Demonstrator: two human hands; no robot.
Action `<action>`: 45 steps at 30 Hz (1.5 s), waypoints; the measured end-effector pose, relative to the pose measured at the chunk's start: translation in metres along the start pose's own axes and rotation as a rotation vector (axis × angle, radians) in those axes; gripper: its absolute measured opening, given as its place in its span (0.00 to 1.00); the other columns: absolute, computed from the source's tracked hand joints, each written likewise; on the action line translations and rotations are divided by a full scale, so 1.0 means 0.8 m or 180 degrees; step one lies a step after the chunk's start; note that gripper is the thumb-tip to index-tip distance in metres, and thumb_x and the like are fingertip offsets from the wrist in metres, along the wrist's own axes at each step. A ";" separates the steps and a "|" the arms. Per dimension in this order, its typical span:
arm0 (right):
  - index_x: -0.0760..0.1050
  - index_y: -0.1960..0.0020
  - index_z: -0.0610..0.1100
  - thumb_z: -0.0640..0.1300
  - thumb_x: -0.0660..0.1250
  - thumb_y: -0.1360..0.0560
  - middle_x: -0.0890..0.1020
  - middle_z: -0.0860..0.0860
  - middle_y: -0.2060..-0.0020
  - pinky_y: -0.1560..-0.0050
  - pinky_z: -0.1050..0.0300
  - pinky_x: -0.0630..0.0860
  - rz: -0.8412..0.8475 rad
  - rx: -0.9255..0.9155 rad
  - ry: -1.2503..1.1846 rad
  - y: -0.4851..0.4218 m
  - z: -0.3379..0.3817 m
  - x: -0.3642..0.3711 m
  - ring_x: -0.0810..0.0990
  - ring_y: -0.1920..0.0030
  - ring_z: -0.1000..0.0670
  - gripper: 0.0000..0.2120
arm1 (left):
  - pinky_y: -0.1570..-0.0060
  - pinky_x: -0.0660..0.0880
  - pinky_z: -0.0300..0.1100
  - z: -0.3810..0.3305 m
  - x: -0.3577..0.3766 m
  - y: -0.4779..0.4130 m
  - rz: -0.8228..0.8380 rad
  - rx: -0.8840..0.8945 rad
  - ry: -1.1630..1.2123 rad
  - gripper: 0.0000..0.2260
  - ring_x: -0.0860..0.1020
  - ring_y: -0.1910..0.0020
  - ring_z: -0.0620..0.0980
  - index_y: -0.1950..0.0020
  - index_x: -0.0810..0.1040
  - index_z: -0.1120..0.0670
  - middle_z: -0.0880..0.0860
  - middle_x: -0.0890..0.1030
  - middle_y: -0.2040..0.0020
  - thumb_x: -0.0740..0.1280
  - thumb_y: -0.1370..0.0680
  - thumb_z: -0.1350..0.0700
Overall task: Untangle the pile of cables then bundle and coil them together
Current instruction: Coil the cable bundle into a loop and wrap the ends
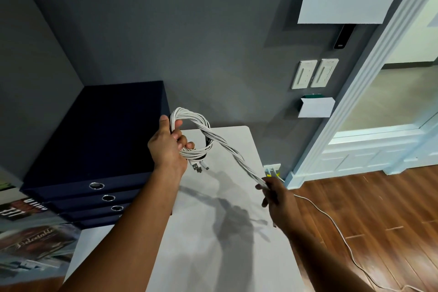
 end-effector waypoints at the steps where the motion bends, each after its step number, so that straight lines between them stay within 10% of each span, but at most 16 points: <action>1: 0.76 0.46 0.49 0.37 0.61 0.19 0.83 0.55 0.56 0.68 0.53 0.76 -0.0007 0.0247 -0.0356 -0.004 -0.008 -0.001 0.81 0.67 0.51 0.09 | 0.75 0.62 0.37 0.001 -0.001 0.001 0.0003 0.0002 0.0010 0.19 0.58 0.78 0.46 0.57 0.78 0.58 0.47 0.63 0.76 0.61 0.17 0.44; 7: 0.77 0.55 0.35 0.34 0.62 0.20 0.73 0.41 0.66 0.64 0.54 0.77 0.0484 0.1409 -0.2099 -0.006 -0.017 0.006 0.75 0.66 0.43 0.08 | 0.74 0.62 0.37 -0.002 0.001 0.003 0.0033 0.0053 0.0008 0.19 0.58 0.78 0.46 0.57 0.78 0.58 0.48 0.63 0.75 0.61 0.17 0.44; 14: 0.78 0.47 0.38 0.37 0.53 0.22 0.69 0.47 0.68 0.69 0.57 0.59 0.1124 0.2108 -0.2265 -0.001 -0.021 0.017 0.62 0.72 0.51 0.15 | 0.75 0.62 0.36 -0.006 0.003 0.004 0.0058 0.0069 -0.0023 0.19 0.58 0.79 0.46 0.56 0.78 0.58 0.48 0.62 0.75 0.61 0.17 0.45; 22: 0.63 0.63 0.44 0.36 0.52 0.23 0.67 0.49 0.73 0.80 0.65 0.54 0.0869 0.3113 -0.3216 0.015 -0.044 0.046 0.57 0.78 0.56 0.11 | 0.75 0.62 0.35 0.009 0.012 0.014 0.0263 -0.0068 -0.0030 0.19 0.58 0.80 0.45 0.57 0.77 0.57 0.47 0.62 0.76 0.59 0.16 0.45; 27: 0.67 0.65 0.39 0.34 0.58 0.24 0.70 0.43 0.74 0.75 0.65 0.58 0.0552 0.2788 -0.1875 0.017 -0.053 0.046 0.61 0.79 0.52 0.11 | 0.76 0.62 0.35 0.024 0.020 0.022 0.0304 -0.0187 -0.0042 0.19 0.58 0.80 0.44 0.56 0.78 0.58 0.47 0.62 0.76 0.59 0.16 0.46; 32: 0.71 0.63 0.45 0.40 0.66 0.24 0.75 0.52 0.74 0.73 0.62 0.62 0.0466 0.0888 0.0549 0.000 -0.008 0.042 0.70 0.75 0.53 0.10 | 0.75 0.62 0.36 0.021 0.024 0.023 0.0210 -0.0089 -0.0041 0.18 0.58 0.79 0.45 0.56 0.78 0.58 0.47 0.62 0.75 0.60 0.16 0.46; 36: 0.67 0.62 0.46 0.52 0.72 0.27 0.68 0.58 0.68 0.65 0.62 0.59 0.0803 -0.0314 0.0880 0.021 0.025 0.062 0.69 0.67 0.57 0.16 | 0.75 0.61 0.36 0.011 0.024 0.013 0.0093 -0.0049 0.0052 0.18 0.58 0.79 0.45 0.56 0.77 0.58 0.47 0.63 0.76 0.61 0.16 0.46; 45: 0.71 0.51 0.49 0.46 0.57 0.21 0.82 0.48 0.55 0.58 0.54 0.61 0.0745 0.0225 0.2634 0.004 0.005 0.040 0.80 0.49 0.43 0.05 | 0.75 0.62 0.36 0.028 0.008 0.015 0.0043 -0.0095 0.0044 0.18 0.58 0.79 0.45 0.56 0.78 0.58 0.48 0.62 0.74 0.60 0.16 0.47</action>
Point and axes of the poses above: each hand's wrist, its own y-axis away from the middle knuckle, its own x-axis out of the palm, z = x × y, the point moved 8 cm from there along -y, towards the middle knuckle
